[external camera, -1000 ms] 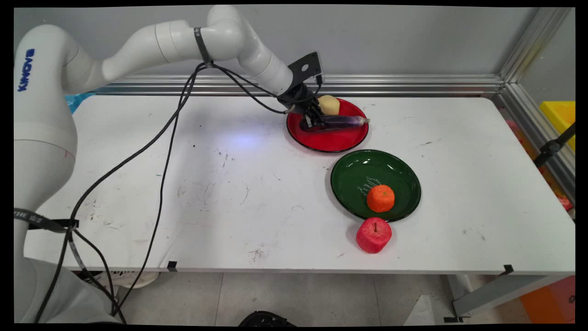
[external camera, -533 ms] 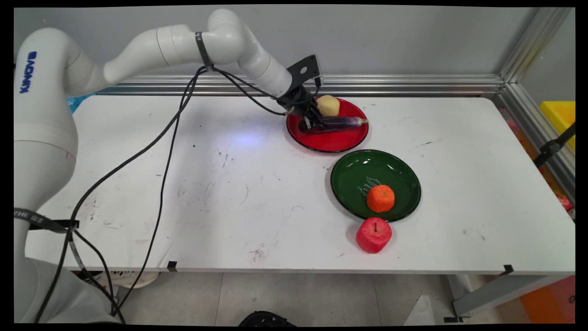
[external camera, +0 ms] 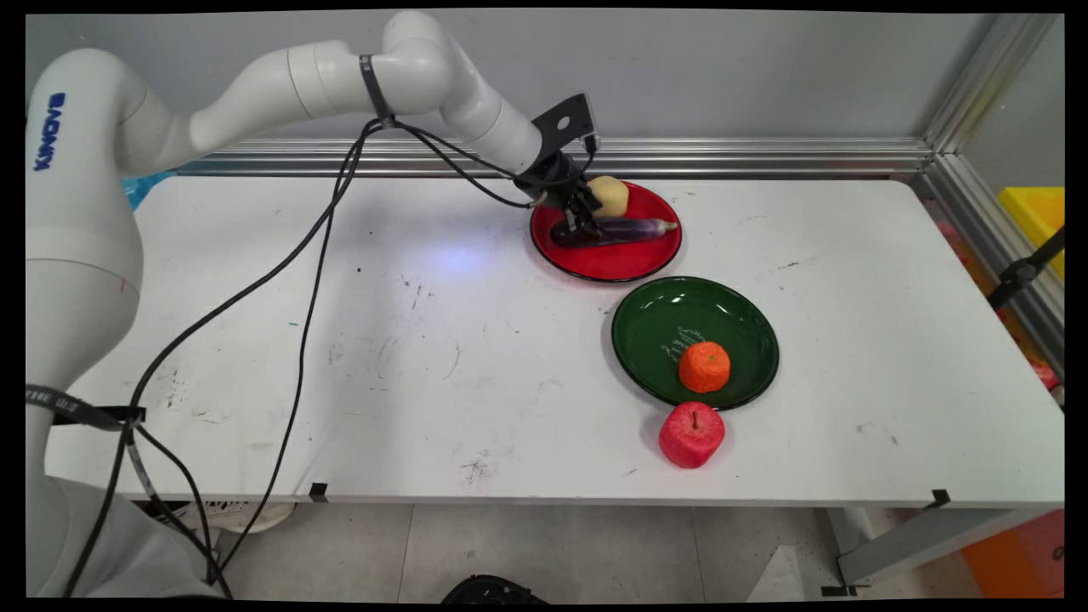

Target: Place the picked object on the red plate

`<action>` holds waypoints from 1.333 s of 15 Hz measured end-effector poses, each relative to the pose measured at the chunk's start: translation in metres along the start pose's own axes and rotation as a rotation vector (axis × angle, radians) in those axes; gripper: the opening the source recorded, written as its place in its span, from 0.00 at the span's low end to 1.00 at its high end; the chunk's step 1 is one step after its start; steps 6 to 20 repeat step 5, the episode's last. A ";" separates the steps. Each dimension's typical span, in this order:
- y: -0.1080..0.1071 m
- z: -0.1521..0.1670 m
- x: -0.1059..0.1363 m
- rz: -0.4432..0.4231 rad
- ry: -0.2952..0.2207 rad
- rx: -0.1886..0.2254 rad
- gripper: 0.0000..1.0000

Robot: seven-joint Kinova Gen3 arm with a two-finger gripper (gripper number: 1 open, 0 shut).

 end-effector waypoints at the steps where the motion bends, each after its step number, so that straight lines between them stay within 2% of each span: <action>1: 0.000 -0.001 0.001 -0.002 0.001 0.002 1.00; 20: 0.002 -0.009 0.005 -0.007 0.004 0.005 1.00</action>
